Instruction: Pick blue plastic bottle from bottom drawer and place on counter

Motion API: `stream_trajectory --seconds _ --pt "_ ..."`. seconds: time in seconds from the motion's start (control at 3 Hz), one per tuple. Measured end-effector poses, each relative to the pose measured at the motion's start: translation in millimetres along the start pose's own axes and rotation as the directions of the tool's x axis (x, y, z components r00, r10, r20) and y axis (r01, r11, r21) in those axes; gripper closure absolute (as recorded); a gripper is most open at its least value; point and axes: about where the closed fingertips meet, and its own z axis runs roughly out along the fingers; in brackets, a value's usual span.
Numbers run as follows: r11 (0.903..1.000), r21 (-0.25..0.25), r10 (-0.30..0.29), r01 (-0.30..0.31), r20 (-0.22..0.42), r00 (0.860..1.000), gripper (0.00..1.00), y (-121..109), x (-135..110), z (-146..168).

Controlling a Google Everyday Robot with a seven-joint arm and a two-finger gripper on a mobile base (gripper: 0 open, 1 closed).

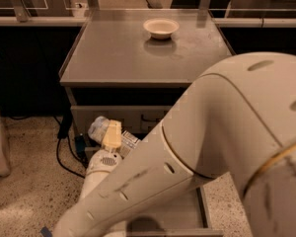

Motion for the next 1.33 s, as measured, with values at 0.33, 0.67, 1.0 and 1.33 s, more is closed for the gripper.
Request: stream_trajectory --seconds 0.33,0.67,1.0,1.33 --pt "0.996 0.036 -0.071 0.082 -0.244 0.967 1.0 -26.2 19.3 4.4" --pt "0.9795 -0.029 -0.195 0.199 -0.381 0.904 1.0 -31.6 35.2 9.8" --pt "0.9729 -0.067 -0.23 0.222 -0.363 0.903 1.0 -25.8 33.9 11.5" --pt "0.9738 -0.076 -0.227 0.214 -0.345 0.911 1.0 -27.7 29.7 14.2"
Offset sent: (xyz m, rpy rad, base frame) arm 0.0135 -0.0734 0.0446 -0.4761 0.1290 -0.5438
